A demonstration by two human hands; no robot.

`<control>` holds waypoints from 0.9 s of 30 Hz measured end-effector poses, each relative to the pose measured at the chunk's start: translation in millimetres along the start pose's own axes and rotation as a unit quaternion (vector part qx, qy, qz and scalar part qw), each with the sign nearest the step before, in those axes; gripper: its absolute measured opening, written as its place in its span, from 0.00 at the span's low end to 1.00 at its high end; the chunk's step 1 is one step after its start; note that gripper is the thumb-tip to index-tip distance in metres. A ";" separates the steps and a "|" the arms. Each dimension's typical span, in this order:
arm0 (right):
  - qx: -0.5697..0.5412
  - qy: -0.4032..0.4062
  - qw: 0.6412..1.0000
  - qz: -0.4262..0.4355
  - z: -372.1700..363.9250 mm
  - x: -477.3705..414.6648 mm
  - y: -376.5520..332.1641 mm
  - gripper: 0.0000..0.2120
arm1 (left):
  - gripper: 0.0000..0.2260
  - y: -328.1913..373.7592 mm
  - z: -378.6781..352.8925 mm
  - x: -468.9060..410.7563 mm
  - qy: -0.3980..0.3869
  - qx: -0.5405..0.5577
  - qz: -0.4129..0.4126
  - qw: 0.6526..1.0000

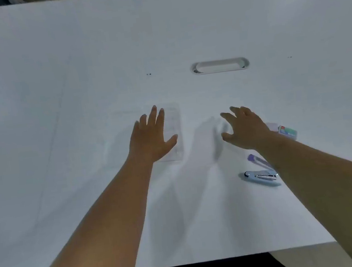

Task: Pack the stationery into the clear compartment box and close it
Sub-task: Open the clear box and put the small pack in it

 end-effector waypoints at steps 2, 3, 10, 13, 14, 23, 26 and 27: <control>0.010 -0.007 1.000 -0.013 -5.5 1.0 6.9 0.31 | 0.39 2.5 -11.0 -3.2 -0.015 0.011 0.020 1.000; 0.008 -0.012 1.000 -0.021 -10.9 1.3 14.4 0.31 | 0.39 4.7 -19.3 -6.0 -0.021 0.013 0.027 0.999; -0.025 -0.024 0.998 -0.054 -30.5 15.3 57.5 0.30 | 0.42 26.3 -44.5 -22.1 -0.041 -0.040 0.046 0.997; -0.049 -0.021 0.997 -0.064 -34.8 19.6 77.7 0.29 | 0.41 38.4 -47.5 -28.3 -0.030 -0.055 0.021 0.998; -0.057 -0.016 0.996 -0.066 -35.6 20.7 84.5 0.28 | 0.41 43.0 -47.3 -30.9 -0.030 -0.062 0.010 0.998; -0.070 0.024 0.995 -0.061 -41.1 22.0 132.1 0.21 | 0.40 99.0 -50.1 -50.3 -0.046 -0.101 -0.089 0.990; -0.038 0.046 0.997 -0.053 -43.7 24.7 147.5 0.19 | 0.39 123.3 -54.9 -55.6 -0.037 -0.108 -0.118 0.986; -0.031 0.051 0.997 -0.048 -46.3 25.0 148.5 0.19 | 0.39 128.8 -56.8 -54.5 -0.032 -0.109 -0.125 0.986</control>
Point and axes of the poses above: each hand's wrist, its own x-axis away from the middle knuckle, its own z-axis out of the back of the hand, y = z × x, the point moved 2 cm from there along -x, towards the middle knuckle, and after that the axes turned 15 degrees about -y, right-handed, at the moved point
